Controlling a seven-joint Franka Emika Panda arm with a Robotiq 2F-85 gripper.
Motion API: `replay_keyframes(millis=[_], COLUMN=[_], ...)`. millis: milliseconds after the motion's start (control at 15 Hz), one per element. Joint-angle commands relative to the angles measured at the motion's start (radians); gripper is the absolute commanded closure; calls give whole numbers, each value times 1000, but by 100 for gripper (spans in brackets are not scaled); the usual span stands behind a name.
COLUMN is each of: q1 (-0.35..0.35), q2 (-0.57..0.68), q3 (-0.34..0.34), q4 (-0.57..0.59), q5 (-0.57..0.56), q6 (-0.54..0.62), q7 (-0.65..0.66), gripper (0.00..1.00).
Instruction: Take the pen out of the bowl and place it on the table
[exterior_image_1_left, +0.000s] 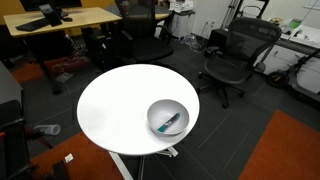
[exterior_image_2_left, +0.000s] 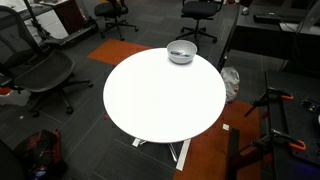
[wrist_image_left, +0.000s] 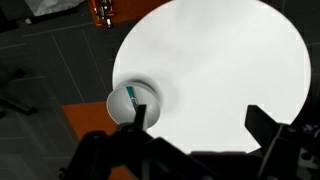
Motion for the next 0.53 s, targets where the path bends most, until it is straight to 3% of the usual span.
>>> replay_keyframes(millis=[0, 467], q1=[-31, -54], q2=[97, 292], q3=[-37, -113], q4=[54, 153], q5=[-31, -52], q6=[78, 161], q7=[-24, -116], gripper=[0, 0])
